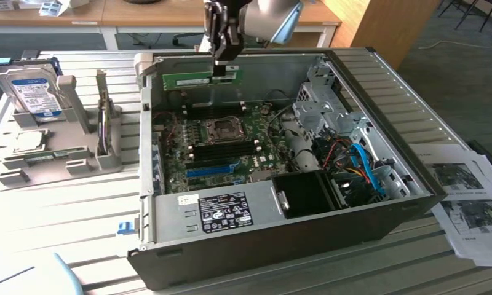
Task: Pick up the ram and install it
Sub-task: 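Pick up the ram and move it above insertion slot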
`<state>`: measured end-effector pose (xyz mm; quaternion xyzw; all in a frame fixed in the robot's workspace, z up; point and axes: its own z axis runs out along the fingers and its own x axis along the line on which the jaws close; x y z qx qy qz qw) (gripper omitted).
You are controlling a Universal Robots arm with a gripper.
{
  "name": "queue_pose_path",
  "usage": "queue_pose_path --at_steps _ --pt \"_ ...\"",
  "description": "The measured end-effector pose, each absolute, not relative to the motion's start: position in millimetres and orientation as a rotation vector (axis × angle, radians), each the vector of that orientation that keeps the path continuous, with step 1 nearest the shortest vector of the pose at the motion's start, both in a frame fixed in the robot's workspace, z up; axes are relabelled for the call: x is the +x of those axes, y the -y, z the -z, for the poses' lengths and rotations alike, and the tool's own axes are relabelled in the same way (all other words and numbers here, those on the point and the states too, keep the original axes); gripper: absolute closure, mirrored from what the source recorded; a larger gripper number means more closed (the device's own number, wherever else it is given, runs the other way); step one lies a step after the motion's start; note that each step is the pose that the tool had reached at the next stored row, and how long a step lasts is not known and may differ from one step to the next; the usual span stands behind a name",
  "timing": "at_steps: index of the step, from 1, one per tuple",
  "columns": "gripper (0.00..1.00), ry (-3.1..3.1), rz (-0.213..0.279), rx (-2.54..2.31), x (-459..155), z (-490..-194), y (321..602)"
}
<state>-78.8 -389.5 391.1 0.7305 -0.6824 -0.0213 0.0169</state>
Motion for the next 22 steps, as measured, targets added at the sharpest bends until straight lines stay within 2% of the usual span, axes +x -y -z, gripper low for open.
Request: queue_pose_path --at_steps 8,22 --pt "0.89 2.121 0.068 2.271 -54.0 -391.2 389.5" --pt "0.89 2.121 0.070 2.271 -44.5 -391.1 389.5"
